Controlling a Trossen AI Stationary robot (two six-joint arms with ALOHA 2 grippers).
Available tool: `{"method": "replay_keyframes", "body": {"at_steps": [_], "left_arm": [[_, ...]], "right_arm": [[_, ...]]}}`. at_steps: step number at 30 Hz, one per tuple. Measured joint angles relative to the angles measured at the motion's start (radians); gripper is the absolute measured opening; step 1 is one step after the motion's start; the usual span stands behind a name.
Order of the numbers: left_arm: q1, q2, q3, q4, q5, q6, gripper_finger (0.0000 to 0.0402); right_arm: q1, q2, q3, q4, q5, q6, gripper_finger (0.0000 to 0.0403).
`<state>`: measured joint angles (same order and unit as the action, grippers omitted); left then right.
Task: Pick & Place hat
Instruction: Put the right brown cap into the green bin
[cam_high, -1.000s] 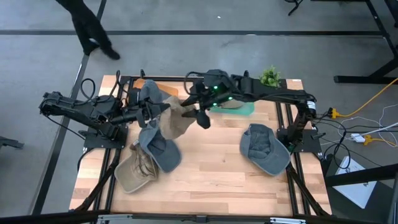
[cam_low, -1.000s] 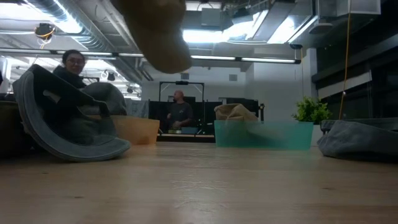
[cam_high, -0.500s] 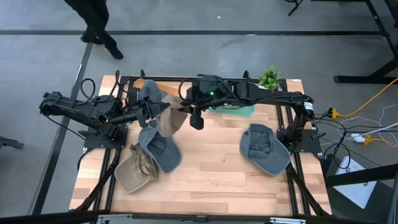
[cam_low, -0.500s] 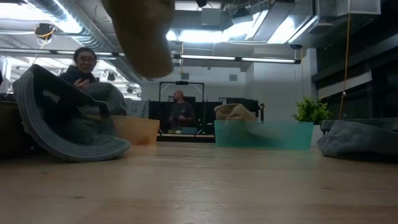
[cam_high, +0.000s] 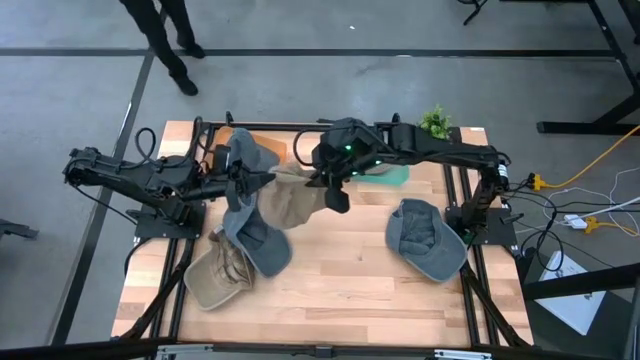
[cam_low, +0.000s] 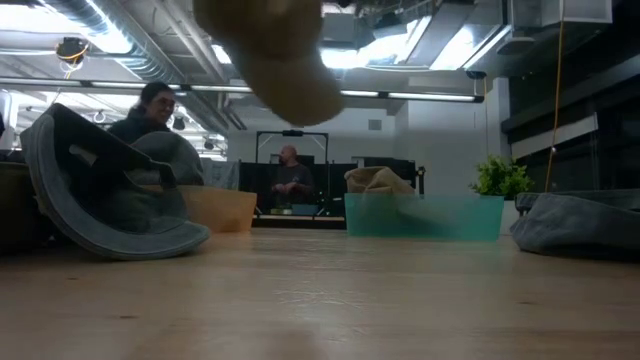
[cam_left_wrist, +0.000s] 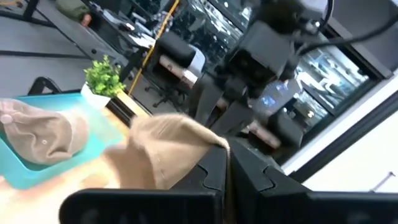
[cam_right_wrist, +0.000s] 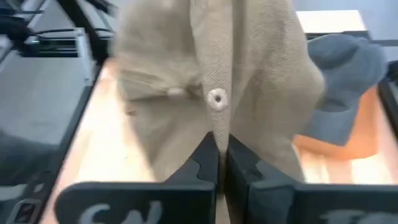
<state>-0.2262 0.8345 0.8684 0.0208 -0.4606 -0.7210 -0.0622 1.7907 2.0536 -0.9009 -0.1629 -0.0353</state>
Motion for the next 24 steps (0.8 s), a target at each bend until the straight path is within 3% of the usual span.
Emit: {"method": "replay_keyframes", "body": {"at_steps": [15,19,24], "left_arm": [[0.001,-0.002,0.0,-0.034,0.129,0.026,0.0003],[0.0,-0.006,0.0,-0.07,0.111,0.09,0.0005],[0.0,-0.021,0.007,-0.071,0.009,0.275,0.0006]], "right_arm": [[-0.06,-0.025,0.046,-0.178,-0.348,0.0,0.0007],[-0.06,-0.027,0.045,-0.196,-0.403,0.006,0.0007],[-0.069,-0.049,0.046,-0.374,-0.422,0.001,0.0007]]}}
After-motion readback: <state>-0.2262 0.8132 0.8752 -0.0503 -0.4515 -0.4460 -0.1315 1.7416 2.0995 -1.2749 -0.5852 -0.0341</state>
